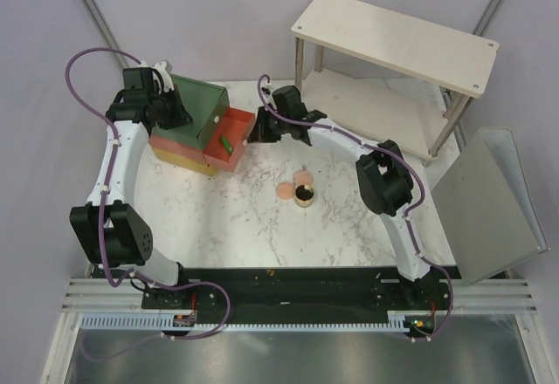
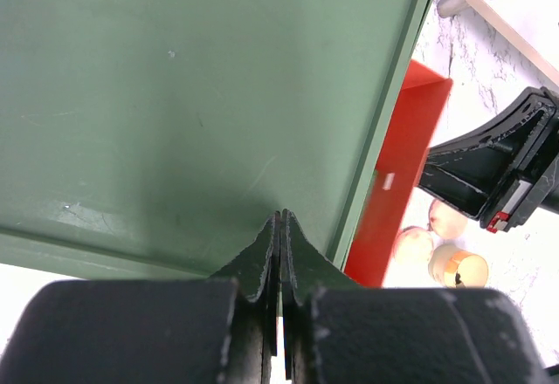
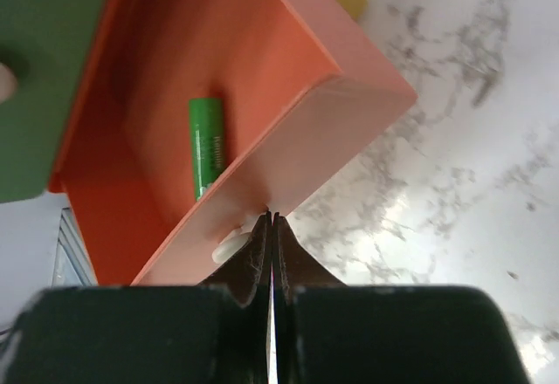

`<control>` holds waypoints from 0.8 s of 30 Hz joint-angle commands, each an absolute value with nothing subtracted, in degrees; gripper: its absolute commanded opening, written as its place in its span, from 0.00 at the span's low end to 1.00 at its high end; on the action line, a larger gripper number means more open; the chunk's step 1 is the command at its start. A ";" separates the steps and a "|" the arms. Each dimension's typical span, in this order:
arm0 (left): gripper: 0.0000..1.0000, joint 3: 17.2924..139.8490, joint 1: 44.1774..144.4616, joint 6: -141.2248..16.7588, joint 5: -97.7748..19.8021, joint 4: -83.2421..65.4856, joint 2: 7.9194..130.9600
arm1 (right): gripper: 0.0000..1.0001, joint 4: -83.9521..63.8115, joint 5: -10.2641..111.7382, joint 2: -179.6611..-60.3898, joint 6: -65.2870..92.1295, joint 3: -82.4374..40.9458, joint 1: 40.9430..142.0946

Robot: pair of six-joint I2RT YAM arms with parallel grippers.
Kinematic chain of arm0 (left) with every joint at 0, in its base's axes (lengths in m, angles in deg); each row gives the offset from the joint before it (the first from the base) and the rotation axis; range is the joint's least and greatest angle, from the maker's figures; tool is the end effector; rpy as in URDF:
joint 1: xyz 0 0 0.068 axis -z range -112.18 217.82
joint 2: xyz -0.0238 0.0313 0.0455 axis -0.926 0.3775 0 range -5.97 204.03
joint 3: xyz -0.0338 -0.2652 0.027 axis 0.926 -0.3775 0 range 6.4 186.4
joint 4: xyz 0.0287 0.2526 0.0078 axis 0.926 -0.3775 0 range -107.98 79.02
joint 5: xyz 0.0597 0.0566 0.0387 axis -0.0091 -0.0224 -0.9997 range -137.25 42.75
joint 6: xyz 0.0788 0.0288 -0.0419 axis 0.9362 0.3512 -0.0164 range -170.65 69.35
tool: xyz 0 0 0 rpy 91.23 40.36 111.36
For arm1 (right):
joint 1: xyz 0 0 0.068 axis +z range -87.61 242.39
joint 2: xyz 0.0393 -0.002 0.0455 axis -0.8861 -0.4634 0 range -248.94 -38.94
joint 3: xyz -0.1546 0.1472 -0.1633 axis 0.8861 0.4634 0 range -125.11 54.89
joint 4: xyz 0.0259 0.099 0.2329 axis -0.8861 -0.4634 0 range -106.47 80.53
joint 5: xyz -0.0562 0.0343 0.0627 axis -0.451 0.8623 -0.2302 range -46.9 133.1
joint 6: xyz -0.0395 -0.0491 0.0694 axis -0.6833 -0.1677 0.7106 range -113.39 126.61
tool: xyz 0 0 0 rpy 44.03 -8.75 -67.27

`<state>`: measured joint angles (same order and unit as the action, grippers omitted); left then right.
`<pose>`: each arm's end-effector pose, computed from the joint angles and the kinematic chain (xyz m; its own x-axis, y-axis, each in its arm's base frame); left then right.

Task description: Organize the makeup

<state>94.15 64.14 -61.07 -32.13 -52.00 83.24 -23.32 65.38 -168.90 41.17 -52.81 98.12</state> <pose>0.3707 0.0017 0.3221 -0.6863 -0.2191 -0.6936 0.0060 0.9518 -0.3066 0.4296 0.3486 0.1885 -0.8415 0.0413 -0.5387 -0.3785 0.6664 0.6423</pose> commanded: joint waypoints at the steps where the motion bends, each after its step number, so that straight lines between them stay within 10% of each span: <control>1: 0.02 92.62 63.95 -60.76 -33.01 -54.31 83.33 | 0.00 -20.20 67.70 -172.35 42.81 -60.41 100.88; 24: 0.02 92.01 64.04 -59.62 -32.22 -55.54 82.98 | 0.00 -11.76 69.29 -181.77 49.49 -71.85 105.46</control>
